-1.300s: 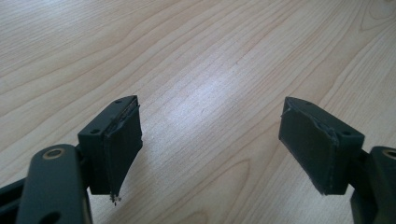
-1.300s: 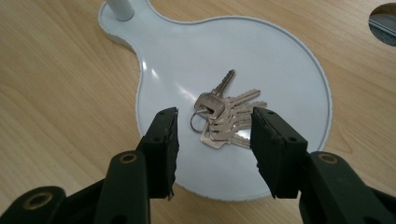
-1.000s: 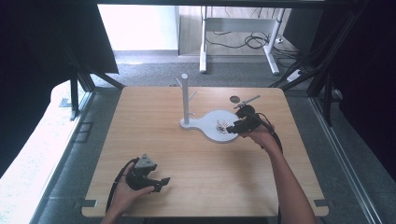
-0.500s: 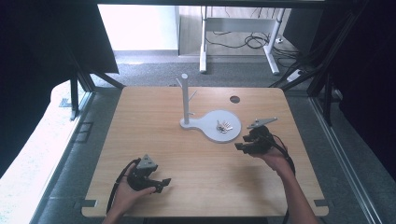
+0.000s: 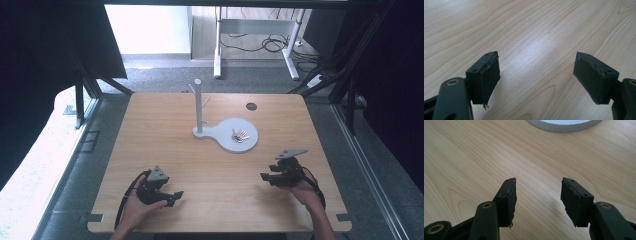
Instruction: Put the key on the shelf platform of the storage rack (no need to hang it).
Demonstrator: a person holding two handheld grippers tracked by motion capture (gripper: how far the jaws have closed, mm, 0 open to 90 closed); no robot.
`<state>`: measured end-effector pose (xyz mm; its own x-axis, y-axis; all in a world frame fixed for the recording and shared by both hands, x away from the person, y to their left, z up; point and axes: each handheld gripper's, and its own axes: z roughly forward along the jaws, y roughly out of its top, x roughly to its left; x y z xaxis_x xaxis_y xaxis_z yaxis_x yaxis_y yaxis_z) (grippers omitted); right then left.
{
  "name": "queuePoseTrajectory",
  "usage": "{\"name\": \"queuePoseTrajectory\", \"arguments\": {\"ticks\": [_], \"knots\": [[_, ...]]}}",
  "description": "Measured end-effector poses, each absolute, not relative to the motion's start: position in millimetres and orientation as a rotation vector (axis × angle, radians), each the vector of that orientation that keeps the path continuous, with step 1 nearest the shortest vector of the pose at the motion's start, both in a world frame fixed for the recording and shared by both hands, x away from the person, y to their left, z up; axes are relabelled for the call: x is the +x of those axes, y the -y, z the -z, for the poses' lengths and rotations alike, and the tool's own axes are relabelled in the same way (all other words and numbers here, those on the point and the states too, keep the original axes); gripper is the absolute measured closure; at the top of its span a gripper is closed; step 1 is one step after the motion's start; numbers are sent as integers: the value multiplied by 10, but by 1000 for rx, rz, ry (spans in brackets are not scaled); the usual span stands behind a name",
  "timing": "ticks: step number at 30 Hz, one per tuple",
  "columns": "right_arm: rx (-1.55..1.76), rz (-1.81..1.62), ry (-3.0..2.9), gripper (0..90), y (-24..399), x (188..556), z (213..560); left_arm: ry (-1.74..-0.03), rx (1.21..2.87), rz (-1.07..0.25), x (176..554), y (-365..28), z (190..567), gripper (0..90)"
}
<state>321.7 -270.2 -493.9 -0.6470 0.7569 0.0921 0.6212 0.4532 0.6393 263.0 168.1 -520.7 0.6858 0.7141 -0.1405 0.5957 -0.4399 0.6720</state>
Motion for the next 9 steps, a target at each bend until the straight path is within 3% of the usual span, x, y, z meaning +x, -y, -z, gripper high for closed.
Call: {"name": "queuePoseTrajectory", "arguments": {"ticks": [9], "knots": [[1203, -990, -2476, 454, 2715, 3197, 4932, -996, 2182, -215, 2632, -1691, 5201, 214]]}}
